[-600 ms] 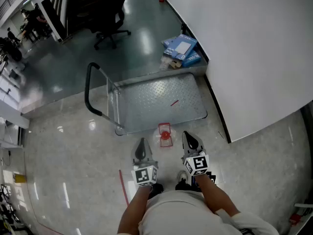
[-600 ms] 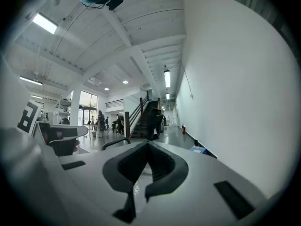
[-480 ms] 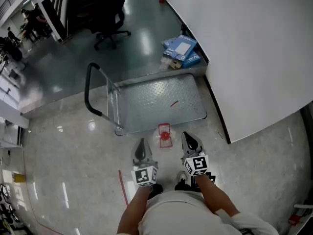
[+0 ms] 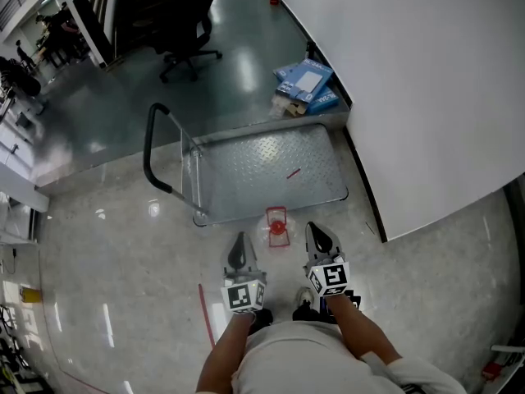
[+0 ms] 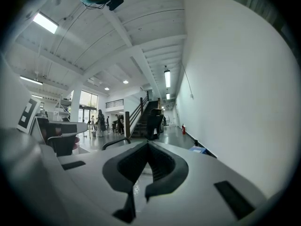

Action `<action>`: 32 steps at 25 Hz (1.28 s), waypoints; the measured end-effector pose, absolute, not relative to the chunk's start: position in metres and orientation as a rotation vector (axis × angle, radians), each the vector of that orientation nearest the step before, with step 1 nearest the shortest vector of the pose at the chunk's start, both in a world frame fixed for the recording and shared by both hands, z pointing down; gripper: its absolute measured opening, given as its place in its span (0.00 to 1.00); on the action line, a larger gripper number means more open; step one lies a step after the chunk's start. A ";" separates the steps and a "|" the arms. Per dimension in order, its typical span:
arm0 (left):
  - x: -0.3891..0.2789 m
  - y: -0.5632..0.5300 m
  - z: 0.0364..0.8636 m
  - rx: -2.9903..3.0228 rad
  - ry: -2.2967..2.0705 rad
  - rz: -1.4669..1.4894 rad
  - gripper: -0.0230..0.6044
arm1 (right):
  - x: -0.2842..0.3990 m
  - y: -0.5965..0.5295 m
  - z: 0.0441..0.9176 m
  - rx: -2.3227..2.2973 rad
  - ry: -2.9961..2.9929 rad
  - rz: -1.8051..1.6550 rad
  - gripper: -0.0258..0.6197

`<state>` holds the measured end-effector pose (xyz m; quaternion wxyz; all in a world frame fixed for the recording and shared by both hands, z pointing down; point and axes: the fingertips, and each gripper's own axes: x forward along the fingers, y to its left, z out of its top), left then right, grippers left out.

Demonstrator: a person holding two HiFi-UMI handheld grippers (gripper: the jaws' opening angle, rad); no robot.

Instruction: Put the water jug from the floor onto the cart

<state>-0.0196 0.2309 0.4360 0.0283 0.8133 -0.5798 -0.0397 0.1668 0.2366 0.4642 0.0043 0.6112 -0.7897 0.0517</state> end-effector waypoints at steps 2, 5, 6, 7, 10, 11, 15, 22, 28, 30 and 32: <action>-0.020 0.231 0.435 2.519 -1.788 -0.127 0.04 | 0.166 0.234 0.469 1.907 -2.467 0.161 0.06; -0.019 0.228 0.432 2.540 -1.774 -0.137 0.04 | 0.160 0.225 0.495 1.817 -2.444 0.194 0.06; -0.020 0.227 0.431 2.543 -1.770 -0.134 0.04 | 0.157 0.222 0.511 1.765 -2.418 0.203 0.06; -0.020 0.226 0.431 2.547 -1.763 -0.130 0.04 | 0.153 0.218 0.529 1.700 -2.386 0.211 0.06; -0.019 0.223 0.432 2.592 -1.715 -0.130 0.04 | 0.140 0.202 0.599 1.473 -2.274 0.223 0.13; -0.019 0.223 0.430 2.610 -1.691 -0.137 0.04 | 0.137 0.198 0.624 1.402 -2.236 0.226 0.18; -0.021 0.225 0.423 2.629 -1.599 -0.178 0.04 | 0.114 0.204 0.722 1.084 -2.115 0.224 0.23; -0.017 0.214 0.472 2.649 -1.426 -0.167 0.04 | 0.104 0.219 0.888 0.733 -1.903 0.291 0.24; -0.032 0.209 0.516 2.590 -1.414 -0.106 0.04 | 0.104 0.172 0.941 0.675 -1.827 0.344 0.34; -0.035 0.209 0.526 2.563 -1.407 -0.100 0.04 | 0.101 0.162 0.953 0.665 -1.817 0.362 0.35; -0.038 0.209 0.533 2.547 -1.398 -0.093 0.04 | 0.102 0.158 0.967 0.664 -1.796 0.386 0.37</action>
